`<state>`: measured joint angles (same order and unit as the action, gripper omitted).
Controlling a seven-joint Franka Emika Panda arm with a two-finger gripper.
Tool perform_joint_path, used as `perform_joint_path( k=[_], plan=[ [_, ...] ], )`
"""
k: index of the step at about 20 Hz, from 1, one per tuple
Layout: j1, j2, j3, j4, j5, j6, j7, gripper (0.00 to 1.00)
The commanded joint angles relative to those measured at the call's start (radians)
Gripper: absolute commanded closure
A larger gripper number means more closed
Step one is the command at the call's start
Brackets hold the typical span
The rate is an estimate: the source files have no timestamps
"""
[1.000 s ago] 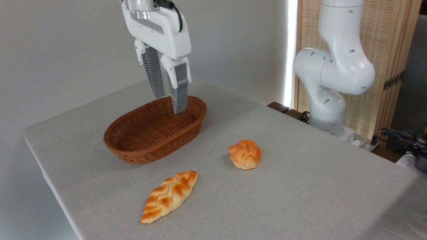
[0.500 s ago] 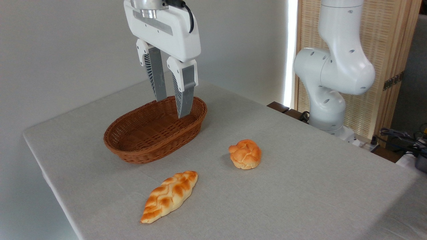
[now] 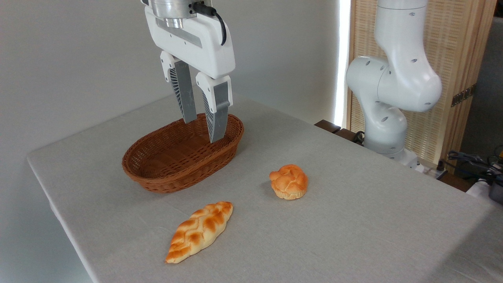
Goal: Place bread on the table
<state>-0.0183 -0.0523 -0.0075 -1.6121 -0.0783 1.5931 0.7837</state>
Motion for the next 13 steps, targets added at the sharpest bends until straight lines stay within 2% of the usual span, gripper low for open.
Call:
perform_joint_path(
  k=[1, 3, 13],
  plan=[
    [-0.009, 0.005, 0.009, 0.011, 0.005, -0.030, 0.014, 0.00],
    [-0.009, 0.003, 0.006, 0.009, 0.020, -0.030, 0.014, 0.00],
    [-0.009, 0.003, 0.011, 0.011, 0.018, -0.030, 0.014, 0.00]
  ],
)
